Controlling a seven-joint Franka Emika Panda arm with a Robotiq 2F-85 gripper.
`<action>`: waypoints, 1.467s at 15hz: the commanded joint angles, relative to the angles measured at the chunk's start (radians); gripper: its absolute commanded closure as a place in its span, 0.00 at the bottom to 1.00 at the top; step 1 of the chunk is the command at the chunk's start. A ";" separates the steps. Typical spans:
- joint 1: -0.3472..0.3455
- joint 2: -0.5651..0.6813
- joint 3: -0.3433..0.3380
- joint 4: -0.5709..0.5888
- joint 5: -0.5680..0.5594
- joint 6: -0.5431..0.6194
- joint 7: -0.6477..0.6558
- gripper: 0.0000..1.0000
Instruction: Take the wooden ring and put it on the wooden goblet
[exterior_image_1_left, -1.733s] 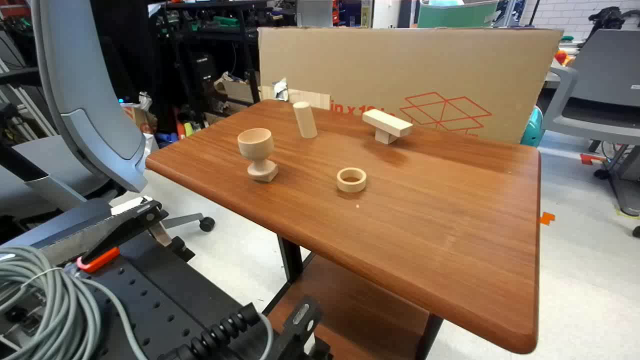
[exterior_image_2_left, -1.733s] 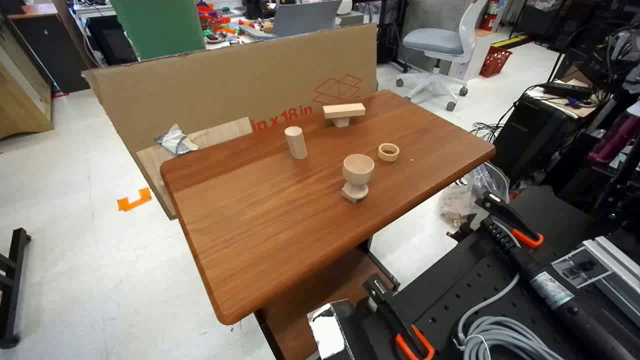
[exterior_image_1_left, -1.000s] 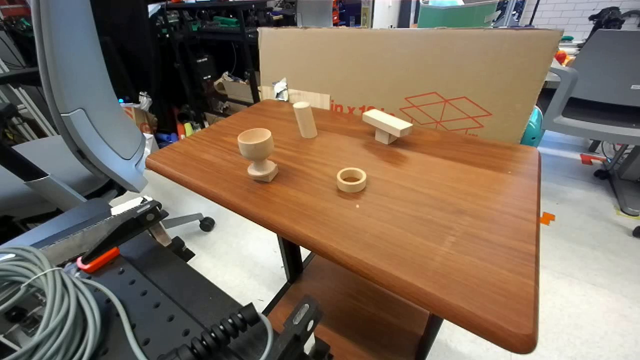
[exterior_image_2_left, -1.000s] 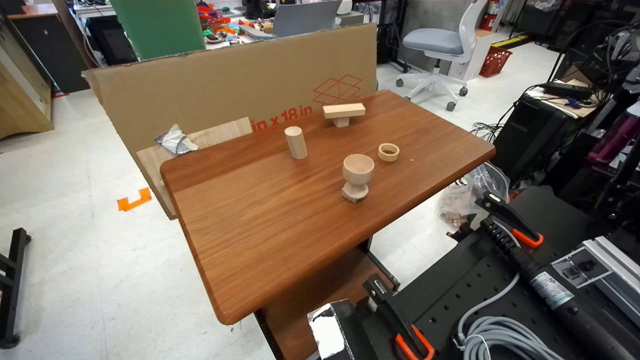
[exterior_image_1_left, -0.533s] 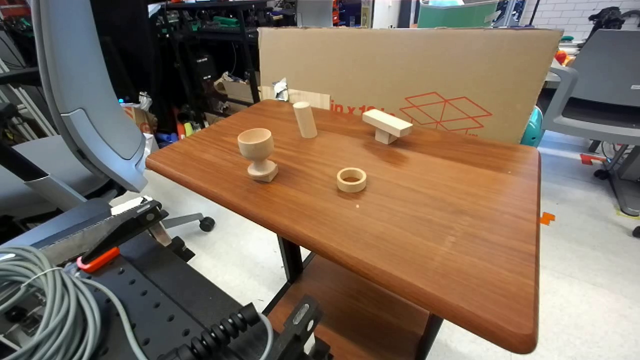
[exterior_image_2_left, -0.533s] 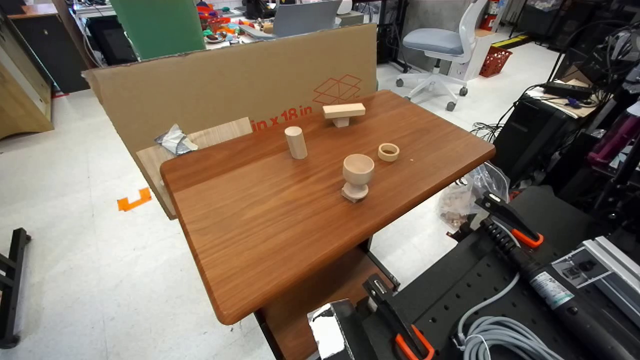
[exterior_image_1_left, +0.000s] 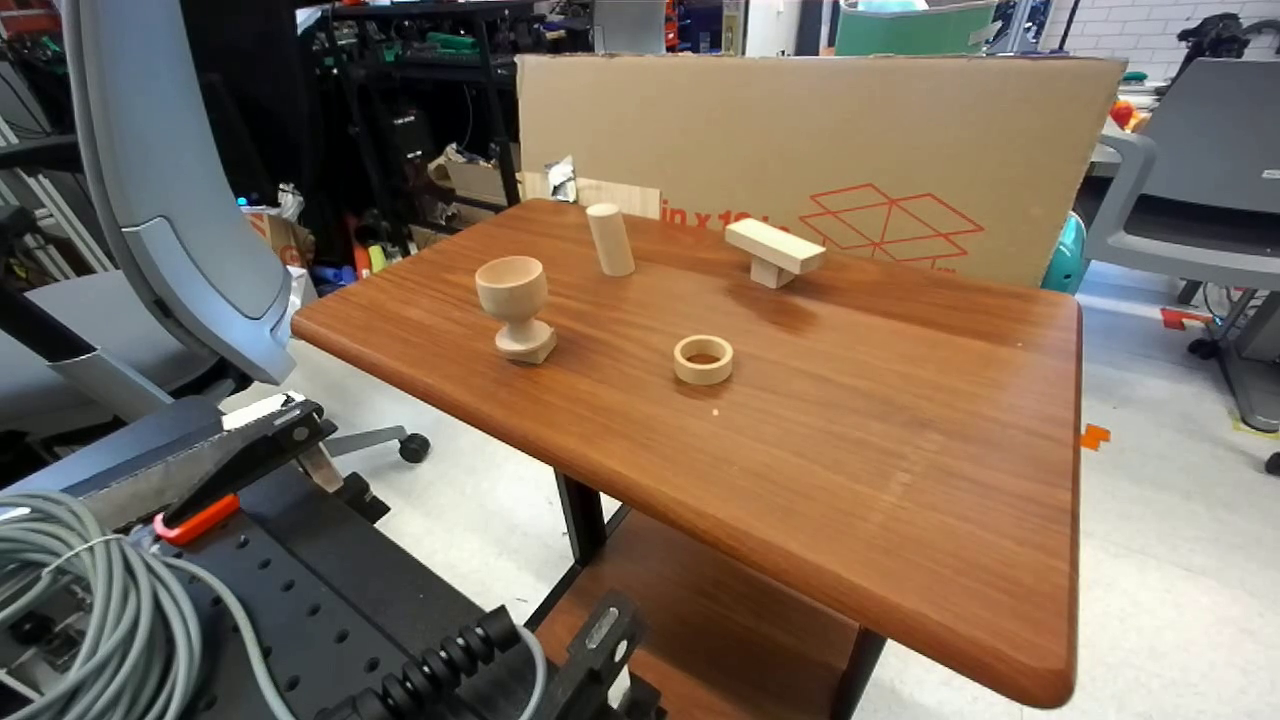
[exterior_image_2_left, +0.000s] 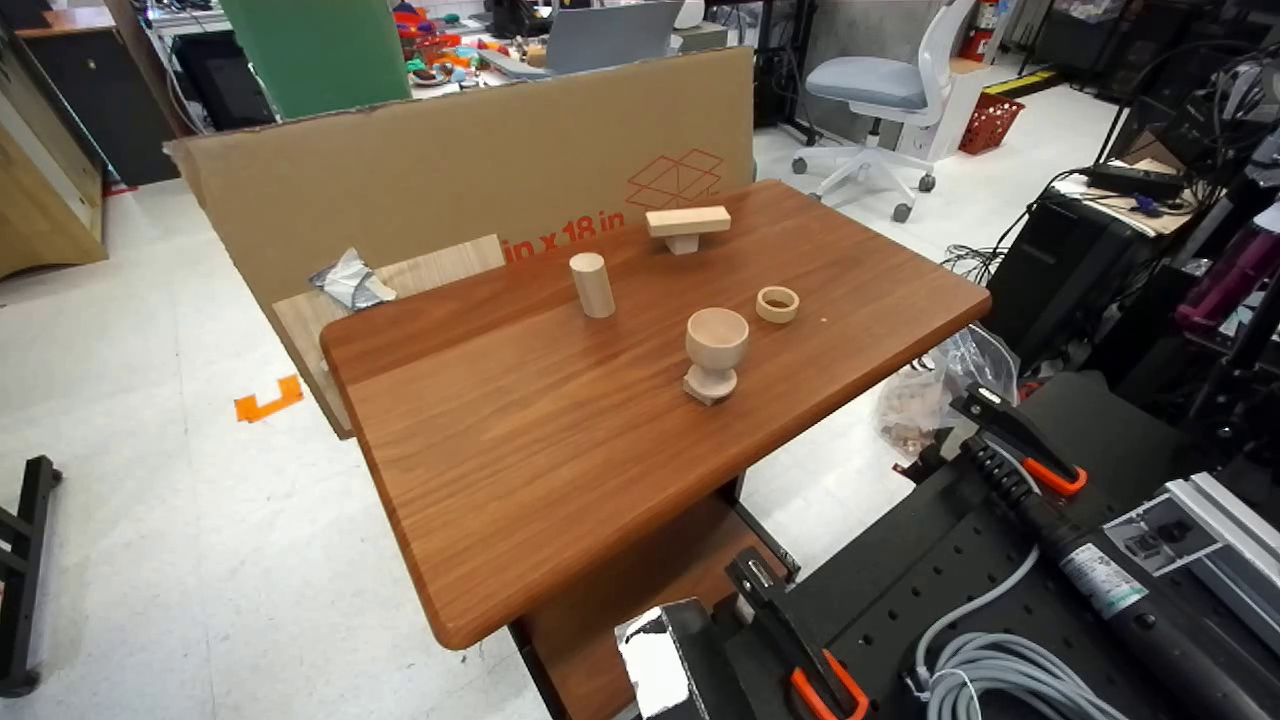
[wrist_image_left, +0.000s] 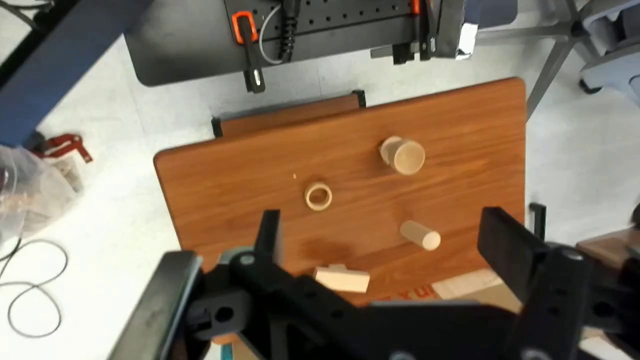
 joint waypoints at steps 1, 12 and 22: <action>-0.001 0.051 0.050 -0.051 0.006 0.230 0.009 0.00; 0.018 0.305 0.079 -0.131 0.068 0.482 -0.136 0.00; 0.003 0.608 0.153 -0.084 -0.043 0.792 -0.101 0.00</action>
